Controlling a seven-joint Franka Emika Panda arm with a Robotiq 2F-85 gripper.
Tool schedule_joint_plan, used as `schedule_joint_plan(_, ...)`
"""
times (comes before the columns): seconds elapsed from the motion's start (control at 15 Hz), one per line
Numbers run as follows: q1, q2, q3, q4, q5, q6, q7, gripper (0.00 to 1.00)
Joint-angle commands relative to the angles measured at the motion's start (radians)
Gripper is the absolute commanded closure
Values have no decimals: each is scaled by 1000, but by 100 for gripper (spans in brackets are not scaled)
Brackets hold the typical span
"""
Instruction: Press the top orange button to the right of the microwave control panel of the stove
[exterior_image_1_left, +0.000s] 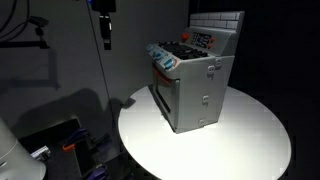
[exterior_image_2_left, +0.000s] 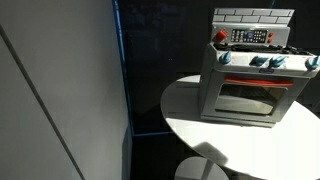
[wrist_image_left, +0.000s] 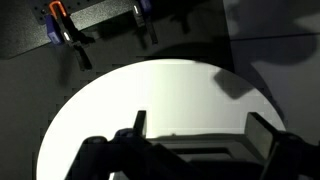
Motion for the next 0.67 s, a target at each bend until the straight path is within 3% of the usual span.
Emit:
schedule_joint_plan(0.0,-26,82,-9,118,-53,-47,54,0)
schedule_joint_plan(0.6,-65,168,-27,229,-202,72,120,0)
